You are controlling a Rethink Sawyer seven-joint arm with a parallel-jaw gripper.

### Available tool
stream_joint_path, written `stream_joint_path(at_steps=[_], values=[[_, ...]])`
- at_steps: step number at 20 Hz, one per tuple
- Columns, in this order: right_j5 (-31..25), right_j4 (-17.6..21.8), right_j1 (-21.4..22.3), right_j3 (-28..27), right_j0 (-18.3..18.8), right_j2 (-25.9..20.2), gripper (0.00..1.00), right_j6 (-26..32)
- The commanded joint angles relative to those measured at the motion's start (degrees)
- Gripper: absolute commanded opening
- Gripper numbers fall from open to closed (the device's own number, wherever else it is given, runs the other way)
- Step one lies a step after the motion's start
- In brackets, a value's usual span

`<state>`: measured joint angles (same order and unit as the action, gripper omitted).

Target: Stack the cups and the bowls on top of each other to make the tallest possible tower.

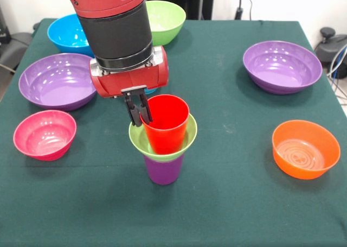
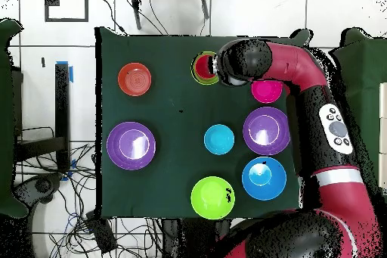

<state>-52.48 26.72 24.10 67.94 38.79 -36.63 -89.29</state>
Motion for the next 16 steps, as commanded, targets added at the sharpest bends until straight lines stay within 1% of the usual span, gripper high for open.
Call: stream_joint_path(at_steps=[1,16], values=[[0.90,4.45,-1.25,2.04,0.10,-0.77,0.00,14.15],[2.46,4.43,-0.57,4.17,0.60,-0.54,0.00,12.73]])
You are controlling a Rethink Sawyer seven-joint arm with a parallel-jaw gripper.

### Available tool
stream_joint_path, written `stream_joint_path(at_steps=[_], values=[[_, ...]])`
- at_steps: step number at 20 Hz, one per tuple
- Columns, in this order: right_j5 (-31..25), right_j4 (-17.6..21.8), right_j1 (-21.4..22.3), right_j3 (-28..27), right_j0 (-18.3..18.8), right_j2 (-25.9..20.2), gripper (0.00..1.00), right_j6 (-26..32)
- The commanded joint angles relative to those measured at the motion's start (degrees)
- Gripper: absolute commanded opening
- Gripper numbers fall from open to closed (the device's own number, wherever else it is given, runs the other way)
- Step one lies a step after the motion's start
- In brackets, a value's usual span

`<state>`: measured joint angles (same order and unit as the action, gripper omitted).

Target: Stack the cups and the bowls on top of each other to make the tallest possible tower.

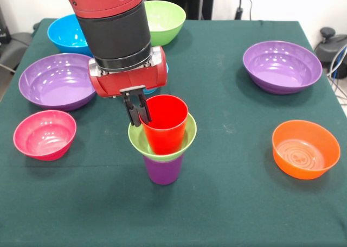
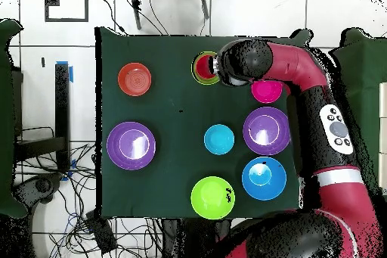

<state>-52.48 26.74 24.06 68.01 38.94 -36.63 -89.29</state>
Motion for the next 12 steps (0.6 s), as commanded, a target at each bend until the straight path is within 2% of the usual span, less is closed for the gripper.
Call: stream_joint_path(at_steps=[1,4,5,12], values=[[2.47,4.38,-0.57,4.11,0.44,-0.58,0.00,12.74],[2.67,4.47,-0.48,4.31,0.33,-0.43,0.00,12.33],[2.61,4.44,-0.41,4.42,0.28,-0.34,1.00,12.20],[4.06,4.79,0.10,5.09,0.35,-0.18,1.00,11.66]])
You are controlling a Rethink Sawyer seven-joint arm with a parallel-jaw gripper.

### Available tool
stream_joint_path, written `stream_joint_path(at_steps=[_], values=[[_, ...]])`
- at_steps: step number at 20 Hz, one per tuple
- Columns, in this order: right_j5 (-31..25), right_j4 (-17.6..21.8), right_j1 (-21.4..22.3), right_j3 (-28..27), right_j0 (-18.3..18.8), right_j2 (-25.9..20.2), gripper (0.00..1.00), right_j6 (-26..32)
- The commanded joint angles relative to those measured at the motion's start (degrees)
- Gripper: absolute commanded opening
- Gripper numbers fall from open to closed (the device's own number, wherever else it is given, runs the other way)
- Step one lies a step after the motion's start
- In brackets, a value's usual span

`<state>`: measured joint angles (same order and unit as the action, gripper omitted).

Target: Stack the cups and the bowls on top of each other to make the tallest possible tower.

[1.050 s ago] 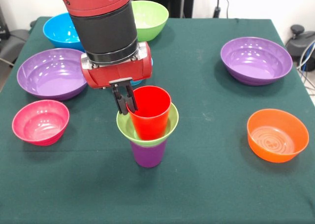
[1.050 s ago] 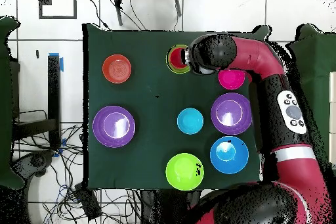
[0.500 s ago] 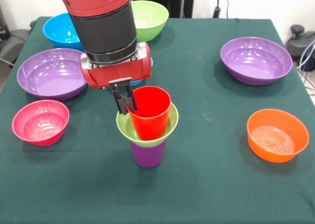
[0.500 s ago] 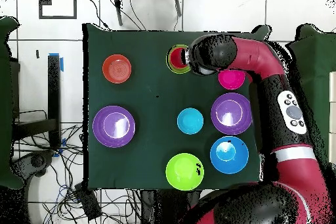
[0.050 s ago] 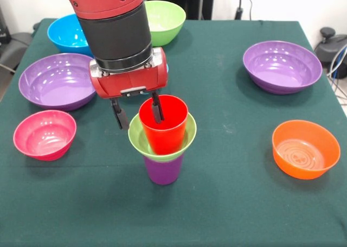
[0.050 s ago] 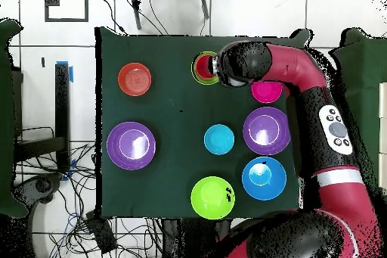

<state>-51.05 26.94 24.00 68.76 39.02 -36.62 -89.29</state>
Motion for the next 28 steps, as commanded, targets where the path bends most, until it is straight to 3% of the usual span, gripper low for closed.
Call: stream_joint_path(at_steps=[1,11,20,28], values=[[2.65,4.58,0.12,4.35,0.29,-0.23,1.00,11.73],[3.77,4.28,1.61,5.67,0.72,-1.09,1.00,11.75],[0.66,2.52,9.47,8.23,1.41,-1.98,1.00,11.63],[-2.12,2.00,11.83,5.68,0.81,-2.55,1.00,12.54]])
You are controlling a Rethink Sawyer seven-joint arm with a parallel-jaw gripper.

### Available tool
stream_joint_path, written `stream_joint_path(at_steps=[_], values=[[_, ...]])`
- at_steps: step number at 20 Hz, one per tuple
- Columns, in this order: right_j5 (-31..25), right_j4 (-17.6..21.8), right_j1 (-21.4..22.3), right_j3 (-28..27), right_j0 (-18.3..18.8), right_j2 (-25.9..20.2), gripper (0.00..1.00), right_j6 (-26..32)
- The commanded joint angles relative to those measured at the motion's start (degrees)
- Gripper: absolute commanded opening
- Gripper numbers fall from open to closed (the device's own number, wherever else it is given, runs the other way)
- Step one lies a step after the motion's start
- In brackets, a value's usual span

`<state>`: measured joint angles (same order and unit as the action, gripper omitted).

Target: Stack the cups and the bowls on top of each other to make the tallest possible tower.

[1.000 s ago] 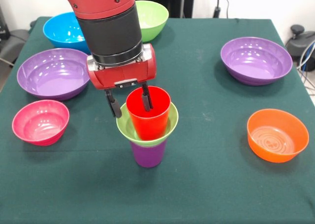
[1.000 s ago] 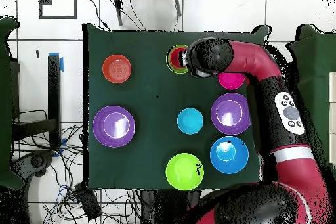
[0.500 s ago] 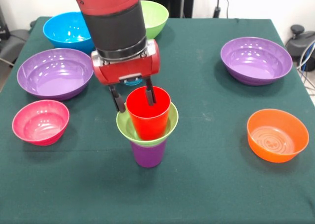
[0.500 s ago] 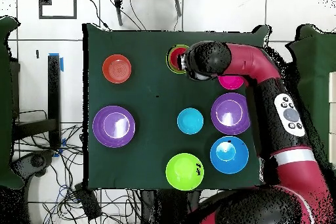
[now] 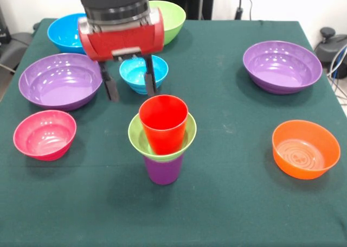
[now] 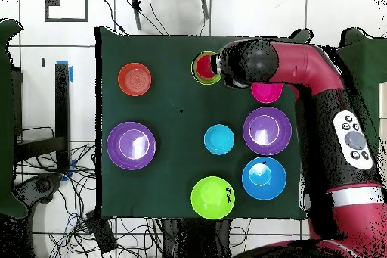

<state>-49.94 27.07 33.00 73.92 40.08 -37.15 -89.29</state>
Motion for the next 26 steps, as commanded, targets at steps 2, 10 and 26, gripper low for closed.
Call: stream_joint_path(at_steps=[2,10,26], values=[[-3.63,1.69,3.10,-0.24,-0.39,-2.23,1.00,12.67],[-6.63,-2.06,7.15,2.47,-1.22,-2.38,1.00,8.81],[2.70,-2.10,16.42,22.87,6.87,-8.57,1.00,12.94]])
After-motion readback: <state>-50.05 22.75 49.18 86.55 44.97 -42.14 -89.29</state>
